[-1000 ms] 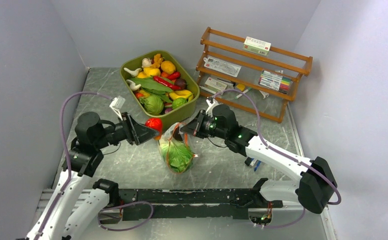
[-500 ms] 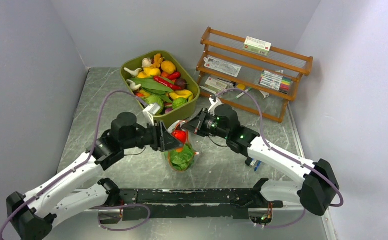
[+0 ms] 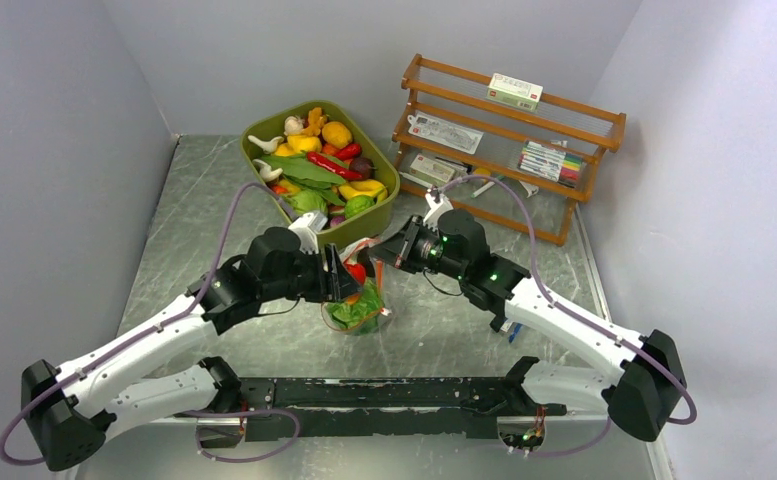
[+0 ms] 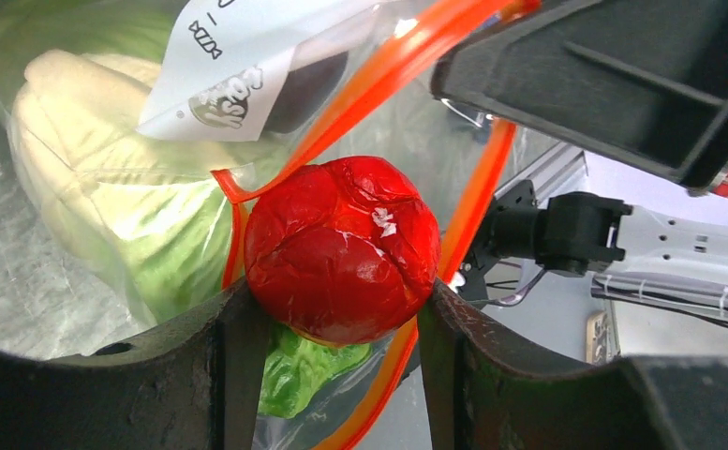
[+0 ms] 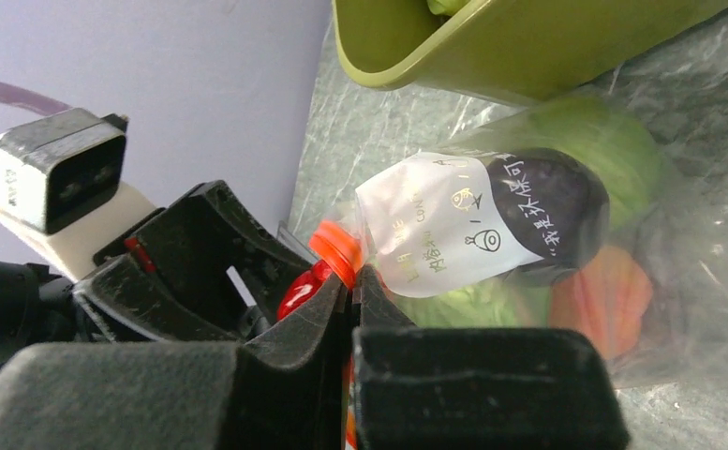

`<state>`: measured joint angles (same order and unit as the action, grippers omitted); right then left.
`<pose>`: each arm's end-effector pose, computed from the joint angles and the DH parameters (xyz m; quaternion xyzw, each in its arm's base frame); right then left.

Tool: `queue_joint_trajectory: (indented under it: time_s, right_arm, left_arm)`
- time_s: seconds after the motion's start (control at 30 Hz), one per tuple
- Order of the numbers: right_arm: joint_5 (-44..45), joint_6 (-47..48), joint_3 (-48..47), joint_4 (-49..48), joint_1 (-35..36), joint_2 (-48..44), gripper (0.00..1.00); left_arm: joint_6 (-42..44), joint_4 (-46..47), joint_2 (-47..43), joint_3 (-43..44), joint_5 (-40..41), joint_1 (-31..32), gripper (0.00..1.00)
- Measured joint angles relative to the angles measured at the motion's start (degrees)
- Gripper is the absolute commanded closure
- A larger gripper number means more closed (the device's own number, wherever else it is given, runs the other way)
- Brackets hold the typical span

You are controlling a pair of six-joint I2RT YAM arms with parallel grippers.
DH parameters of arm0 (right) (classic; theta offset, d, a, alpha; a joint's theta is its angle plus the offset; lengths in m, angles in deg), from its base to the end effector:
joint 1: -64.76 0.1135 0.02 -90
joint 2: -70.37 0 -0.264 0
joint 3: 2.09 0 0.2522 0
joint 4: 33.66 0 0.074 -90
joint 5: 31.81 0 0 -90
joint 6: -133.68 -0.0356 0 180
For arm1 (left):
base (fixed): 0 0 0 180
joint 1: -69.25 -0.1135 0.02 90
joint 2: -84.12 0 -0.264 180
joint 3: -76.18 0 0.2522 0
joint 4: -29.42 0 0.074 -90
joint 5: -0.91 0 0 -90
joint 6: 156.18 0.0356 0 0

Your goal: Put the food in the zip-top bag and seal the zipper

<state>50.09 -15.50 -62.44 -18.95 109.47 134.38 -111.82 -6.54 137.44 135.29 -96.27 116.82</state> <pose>0.1810 0.1863 0.3003 0.0609 0.8077 0.4949 0.3147 0.1369 -0.1563 0.2957 0.0458 0.8644 -0.3990 0.3025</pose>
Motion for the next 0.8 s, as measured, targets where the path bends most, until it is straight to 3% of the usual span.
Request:
queue_joint_trajectory:
  time_s: [0.17, 0.37, 0.53, 0.63, 0.8]
  right_arm:
    - [-1.8, 0.6, -0.2, -0.5, 0.0, 0.7, 1.0]
    - [-2.8, 1.2, -0.3, -0.5, 0.0, 0.8, 1.0]
    - [-3.0, 1.5, -0.7, -0.5, 0.0, 0.8, 1.0]
    - [-3.1, 1.5, -0.7, -0.6, 0.0, 0.9, 1.0]
    - [-3.1, 1.5, -0.7, -0.7, 0.0, 0.9, 1.0]
  left_arm:
    - [0.0, -0.6, 2.7, 0.0, 0.7, 0.3, 0.55]
    - [1.6, -3.2, 5.3, 2.9, 1.0, 0.8, 0.35]
    - [3.3, -3.9, 4.9, 6.4, 1.0, 0.9, 0.29]
    - [3.7, -4.1, 4.1, 7.1, 1.0, 0.9, 0.31]
    - [4.7, -6.2, 3.5, 8.3, 1.5, 0.9, 0.42]
